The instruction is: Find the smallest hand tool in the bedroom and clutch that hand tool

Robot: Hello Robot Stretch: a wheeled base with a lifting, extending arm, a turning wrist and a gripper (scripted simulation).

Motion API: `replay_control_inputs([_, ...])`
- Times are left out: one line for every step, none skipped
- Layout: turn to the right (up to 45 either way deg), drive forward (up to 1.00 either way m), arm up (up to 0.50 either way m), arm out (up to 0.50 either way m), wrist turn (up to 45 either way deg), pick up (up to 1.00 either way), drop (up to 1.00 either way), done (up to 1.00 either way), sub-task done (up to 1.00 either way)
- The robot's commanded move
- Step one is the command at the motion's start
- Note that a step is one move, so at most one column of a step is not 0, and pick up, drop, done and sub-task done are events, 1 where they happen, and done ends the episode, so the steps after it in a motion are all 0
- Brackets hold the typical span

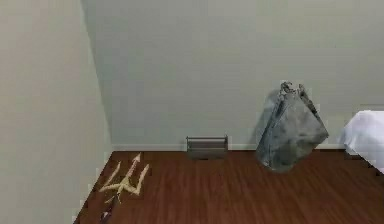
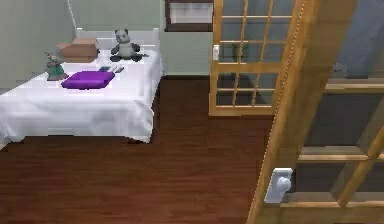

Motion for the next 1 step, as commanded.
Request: replay_control_inputs([45.0, 0.0, 0.0, 0.0, 0.0, 0.0, 0.0, 0.0, 0.0])
